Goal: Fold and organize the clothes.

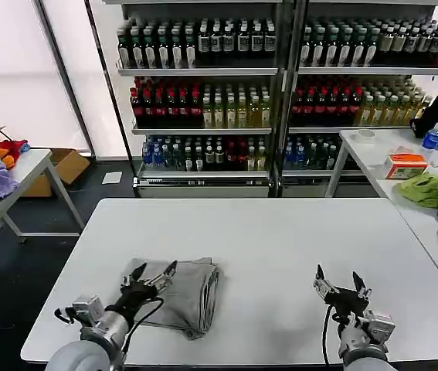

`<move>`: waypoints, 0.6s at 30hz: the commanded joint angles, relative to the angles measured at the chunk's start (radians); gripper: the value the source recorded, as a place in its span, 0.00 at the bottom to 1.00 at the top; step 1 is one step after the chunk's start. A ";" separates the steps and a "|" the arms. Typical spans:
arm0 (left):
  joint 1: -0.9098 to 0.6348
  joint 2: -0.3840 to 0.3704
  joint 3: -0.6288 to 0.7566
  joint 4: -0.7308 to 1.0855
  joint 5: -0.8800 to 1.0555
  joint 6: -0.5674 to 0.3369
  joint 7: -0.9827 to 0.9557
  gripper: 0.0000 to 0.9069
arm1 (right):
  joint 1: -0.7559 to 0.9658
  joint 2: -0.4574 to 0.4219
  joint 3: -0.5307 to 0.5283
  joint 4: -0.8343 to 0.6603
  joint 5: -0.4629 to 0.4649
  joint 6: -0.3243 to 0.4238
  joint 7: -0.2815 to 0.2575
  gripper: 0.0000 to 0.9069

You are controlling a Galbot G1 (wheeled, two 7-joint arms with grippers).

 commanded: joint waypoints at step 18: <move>-0.022 0.051 -0.084 0.242 0.177 -0.045 0.084 1.00 | -0.007 0.001 -0.020 0.015 -0.001 -0.001 0.002 1.00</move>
